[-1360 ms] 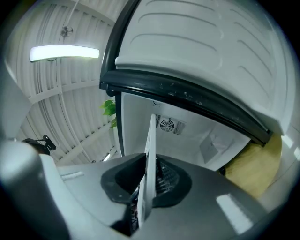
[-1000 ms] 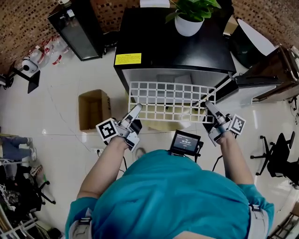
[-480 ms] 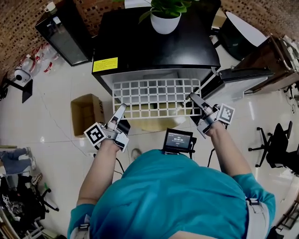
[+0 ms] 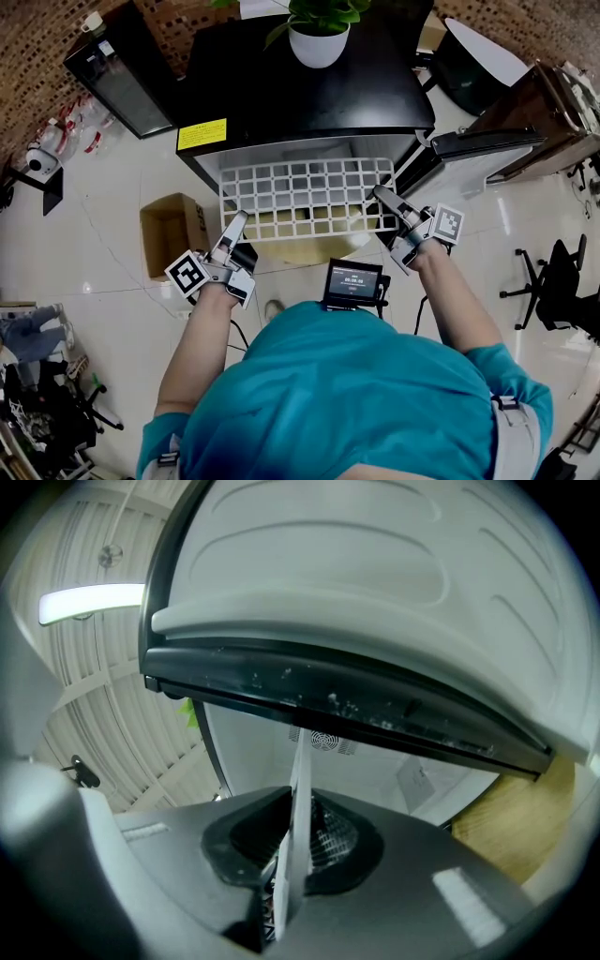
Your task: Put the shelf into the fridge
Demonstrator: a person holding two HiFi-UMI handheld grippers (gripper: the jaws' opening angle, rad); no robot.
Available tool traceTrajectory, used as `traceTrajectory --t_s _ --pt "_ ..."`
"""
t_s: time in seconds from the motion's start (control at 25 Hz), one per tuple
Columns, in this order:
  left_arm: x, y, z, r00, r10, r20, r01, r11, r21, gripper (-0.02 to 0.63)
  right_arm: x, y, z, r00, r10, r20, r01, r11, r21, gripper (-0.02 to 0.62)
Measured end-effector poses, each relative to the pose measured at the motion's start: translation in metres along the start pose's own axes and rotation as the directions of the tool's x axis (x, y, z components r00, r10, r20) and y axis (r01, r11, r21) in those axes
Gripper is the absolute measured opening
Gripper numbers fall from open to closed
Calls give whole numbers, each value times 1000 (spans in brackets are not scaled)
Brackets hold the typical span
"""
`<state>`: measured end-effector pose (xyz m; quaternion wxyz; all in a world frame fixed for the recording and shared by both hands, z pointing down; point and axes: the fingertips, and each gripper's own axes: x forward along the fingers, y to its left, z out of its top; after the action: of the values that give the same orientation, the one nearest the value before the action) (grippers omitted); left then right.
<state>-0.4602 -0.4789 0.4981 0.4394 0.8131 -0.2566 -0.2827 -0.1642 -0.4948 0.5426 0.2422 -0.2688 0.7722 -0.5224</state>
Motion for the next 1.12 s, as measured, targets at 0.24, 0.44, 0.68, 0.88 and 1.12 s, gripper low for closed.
traceTrajectory --t_s 0.24,0.44,0.68,0.88,1.12 --pt "-3 7 -5 1000 14 1 -14 1000 -13 34 0 -6 1 1000 -24 -15 24 1000 11 34" --pt "-7 15 -6 999 38 20 -37 998 -47 32 4 -8 6 998 -44 -34 45 999 12 35" --pt "-15 32 -11 994 101 39 -96 989 -111 29 3 -11 10 995 -95 -33 94 995 -28 38" --pt "-15 28 -10 992 127 28 -123 987 -106 29 4 12 -20 995 0 -95 -8 996 -88 58" --pt "-13 26 -9 993 111 37 -107 990 -92 29 7 23 -47 981 90 -169 -105 991 -80 41"
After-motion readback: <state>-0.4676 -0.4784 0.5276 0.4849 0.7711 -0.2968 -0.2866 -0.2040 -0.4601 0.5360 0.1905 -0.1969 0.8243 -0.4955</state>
